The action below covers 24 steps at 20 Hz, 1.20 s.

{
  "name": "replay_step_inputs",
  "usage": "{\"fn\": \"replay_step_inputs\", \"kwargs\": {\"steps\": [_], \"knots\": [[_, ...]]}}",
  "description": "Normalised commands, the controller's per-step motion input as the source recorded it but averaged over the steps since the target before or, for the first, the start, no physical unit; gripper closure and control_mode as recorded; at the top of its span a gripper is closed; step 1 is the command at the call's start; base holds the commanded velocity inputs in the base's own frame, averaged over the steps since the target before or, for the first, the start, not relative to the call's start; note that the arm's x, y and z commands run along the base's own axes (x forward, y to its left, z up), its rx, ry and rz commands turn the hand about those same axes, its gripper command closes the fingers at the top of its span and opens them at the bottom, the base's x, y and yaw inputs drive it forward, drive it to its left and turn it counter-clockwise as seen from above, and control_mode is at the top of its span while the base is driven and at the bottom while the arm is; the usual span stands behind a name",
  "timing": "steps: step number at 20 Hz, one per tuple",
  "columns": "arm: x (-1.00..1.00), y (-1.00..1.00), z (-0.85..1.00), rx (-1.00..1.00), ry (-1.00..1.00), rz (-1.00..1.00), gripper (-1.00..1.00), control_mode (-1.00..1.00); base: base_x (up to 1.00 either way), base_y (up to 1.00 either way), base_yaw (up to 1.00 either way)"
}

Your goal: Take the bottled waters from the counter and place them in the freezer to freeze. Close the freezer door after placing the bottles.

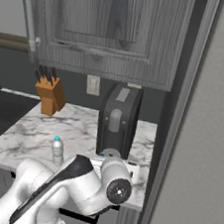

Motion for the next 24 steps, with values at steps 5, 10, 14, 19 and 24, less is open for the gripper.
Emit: {"fn": "replay_step_inputs", "kwargs": {"steps": [5,10,14,19,24], "knots": [[-0.18,-0.28,-0.28,0.00,-0.18,0.07,-1.00,-1.00,0.00,0.00,0.00],[-0.07,-0.03,-0.37,0.00,-0.05,0.10,-1.00,-1.00,0.00,0.00,0.00],[-0.08,0.00,-0.41,-0.01,-0.06,0.11,-1.00,-1.00,0.00,0.00,0.00],[-0.16,0.00,-0.10,0.00,-0.12,0.07,-1.00,-1.00,0.00,0.00,0.00],[-0.04,0.00,0.00,0.00,-0.05,0.02,-1.00,-1.00,0.00,0.00,0.00]]}}
